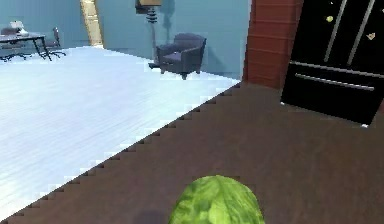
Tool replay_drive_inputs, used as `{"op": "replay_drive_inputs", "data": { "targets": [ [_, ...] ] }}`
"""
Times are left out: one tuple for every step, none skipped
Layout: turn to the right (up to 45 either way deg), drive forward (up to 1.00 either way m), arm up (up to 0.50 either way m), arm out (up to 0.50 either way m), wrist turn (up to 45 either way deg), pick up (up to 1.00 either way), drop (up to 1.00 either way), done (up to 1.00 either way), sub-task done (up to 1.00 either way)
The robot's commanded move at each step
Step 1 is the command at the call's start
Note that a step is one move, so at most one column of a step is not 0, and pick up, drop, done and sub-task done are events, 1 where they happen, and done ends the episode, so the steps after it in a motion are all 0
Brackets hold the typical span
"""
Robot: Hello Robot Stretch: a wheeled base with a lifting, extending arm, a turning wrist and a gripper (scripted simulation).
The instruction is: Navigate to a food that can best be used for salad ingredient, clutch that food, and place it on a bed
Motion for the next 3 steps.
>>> {"op": "replay_drive_inputs", "data": {
  "targets": [
    [-45.0,0.00,0.00,0.00,0.0,0.00,0.00,0.00,0.00],
    [-3.0,0.00,0.00,0.00,0.0,0.00,0.00,0.00,0.00],
    [-3.0,0.00,0.00,0.00,0.0,0.00,0.00,0.00,0.00]
  ]
}}
